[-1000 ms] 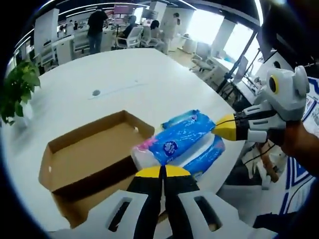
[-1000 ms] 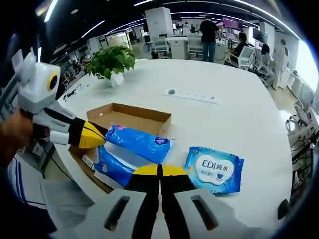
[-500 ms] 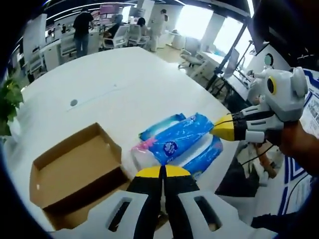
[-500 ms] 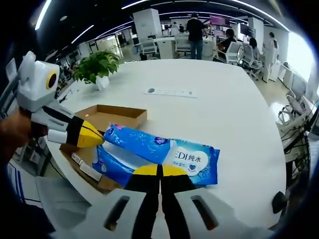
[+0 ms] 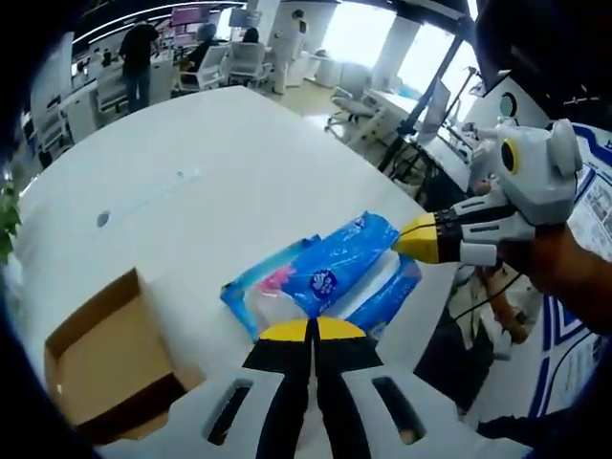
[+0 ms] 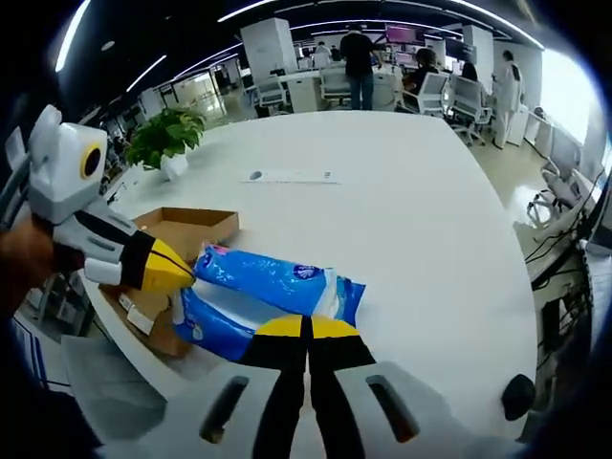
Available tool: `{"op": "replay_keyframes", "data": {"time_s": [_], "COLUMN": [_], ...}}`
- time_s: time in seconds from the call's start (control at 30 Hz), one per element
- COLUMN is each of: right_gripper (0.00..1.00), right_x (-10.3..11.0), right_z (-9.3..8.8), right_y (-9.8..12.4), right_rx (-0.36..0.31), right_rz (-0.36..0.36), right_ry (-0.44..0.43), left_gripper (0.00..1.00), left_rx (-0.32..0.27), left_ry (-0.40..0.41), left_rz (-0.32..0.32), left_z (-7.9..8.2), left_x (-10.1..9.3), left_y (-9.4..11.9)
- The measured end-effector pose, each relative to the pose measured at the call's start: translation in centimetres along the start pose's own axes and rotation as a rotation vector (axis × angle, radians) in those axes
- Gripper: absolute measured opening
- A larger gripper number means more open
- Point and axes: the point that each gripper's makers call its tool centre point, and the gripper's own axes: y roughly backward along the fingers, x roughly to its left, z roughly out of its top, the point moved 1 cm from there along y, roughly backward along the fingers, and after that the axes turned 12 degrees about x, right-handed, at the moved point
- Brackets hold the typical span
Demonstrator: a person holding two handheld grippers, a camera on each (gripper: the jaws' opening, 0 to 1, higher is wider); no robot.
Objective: Operate the shoe box by opening the lid, removing the specified soft item, and placing it in the target area until the item is outside and the box remains undamaged.
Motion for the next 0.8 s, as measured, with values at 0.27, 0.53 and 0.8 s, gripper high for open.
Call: {"op": "replay_keyframes", "data": {"time_s": [0.27,0.53,0.8], "right_gripper": [0.00,0.00,0.00], "right_x": [-3.7,-7.4,-10.6], "right_z": [-0.2,-0.5,-0.8], "right_y": [0.1,-0.2,-0.9], "right_rx": [0.005,0.017,0.035], "right_rz": [-0.001,-0.015,-0.028], "right_ry": [-0.026,-0.047,-0.059], "left_gripper": [0.00,0.00,0.00], "left_rx": [0.024,0.040,0.056], "left_ry": [-0.014,-0.018,-0.015], "left_rz": [-0.014,-0.040,-0.062], "left_z": [2.1,3.9,5.4], "left_x": [-1.8,-3.4,-4.5], "left_y": [-2.8,-5.7,-8.6]}}
